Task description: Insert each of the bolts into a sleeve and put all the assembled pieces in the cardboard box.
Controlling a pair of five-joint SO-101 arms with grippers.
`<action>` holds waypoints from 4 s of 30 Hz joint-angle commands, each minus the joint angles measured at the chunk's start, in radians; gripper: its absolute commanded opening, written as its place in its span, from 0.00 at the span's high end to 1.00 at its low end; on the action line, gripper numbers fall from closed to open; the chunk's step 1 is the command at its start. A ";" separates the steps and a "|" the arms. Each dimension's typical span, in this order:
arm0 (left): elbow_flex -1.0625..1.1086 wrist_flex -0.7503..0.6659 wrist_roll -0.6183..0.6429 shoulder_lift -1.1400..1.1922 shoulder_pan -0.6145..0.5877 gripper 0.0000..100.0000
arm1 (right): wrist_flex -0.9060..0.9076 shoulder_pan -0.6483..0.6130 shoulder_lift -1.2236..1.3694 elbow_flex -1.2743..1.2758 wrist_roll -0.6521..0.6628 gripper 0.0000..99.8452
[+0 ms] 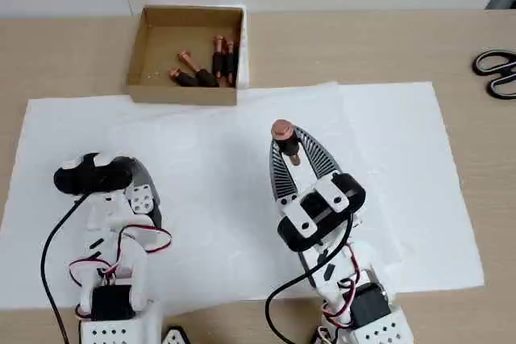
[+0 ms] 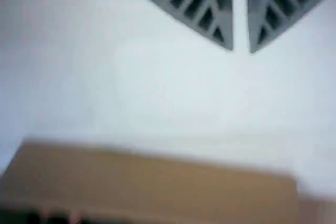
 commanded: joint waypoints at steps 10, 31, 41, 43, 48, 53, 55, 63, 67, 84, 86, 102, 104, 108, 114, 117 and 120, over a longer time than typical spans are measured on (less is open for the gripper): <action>-0.007 0.173 0.006 -0.011 0.003 0.99 | 0.153 0.010 0.185 -0.364 -0.009 1.00; -0.007 0.172 0.006 -0.011 -0.005 0.99 | 0.087 0.007 1.445 -1.174 -0.011 1.00; -0.005 0.150 0.006 -0.011 -0.005 0.99 | -0.004 0.010 1.758 -1.448 -0.161 1.00; -0.005 0.150 0.006 -0.011 -0.005 0.99 | -0.001 0.010 1.851 -1.533 -0.189 1.00; -0.005 0.150 0.006 -0.011 -0.005 0.99 | 0.076 0.008 2.081 -1.786 -0.275 1.00; -0.005 0.150 0.006 -0.011 -0.005 0.99 | 0.125 0.021 2.258 -2.022 -0.425 1.00; -0.005 0.150 0.006 -0.011 -0.005 0.99 | 0.130 0.031 2.321 -2.102 -0.471 1.00; -0.005 0.150 0.006 -0.011 -0.005 0.99 | 0.131 0.051 2.543 -2.280 -0.603 1.00; -0.005 0.150 0.006 -0.011 -0.005 0.99 | 0.131 0.031 2.614 -2.328 -0.608 1.00; -0.004 0.146 0.006 -0.011 -0.005 0.99 | 0.222 0.033 2.694 -2.387 -0.608 0.99; -0.004 0.146 0.006 -0.011 -0.005 0.99 | 0.223 0.033 2.694 -2.387 -0.608 0.95; -0.004 0.146 0.006 -0.011 -0.005 0.99 | 0.332 0.036 2.686 -2.426 -0.606 0.85; -0.004 0.146 0.006 -0.011 -0.005 0.99 | 0.371 0.044 2.686 -2.483 -0.605 0.85; -0.004 0.146 0.006 -0.011 -0.005 0.99 | 0.519 0.053 2.686 -2.658 -0.603 0.85; -0.004 0.146 0.006 -0.011 -0.005 0.99 | 0.852 0.053 2.686 -2.912 -0.597 0.85; -0.004 0.146 0.006 -0.011 -0.005 0.99 | 1.033 0.050 2.687 -3.030 -0.494 0.85; -0.004 0.146 0.006 -0.011 -0.005 0.99 | 1.213 0.041 2.687 -3.122 -0.362 0.84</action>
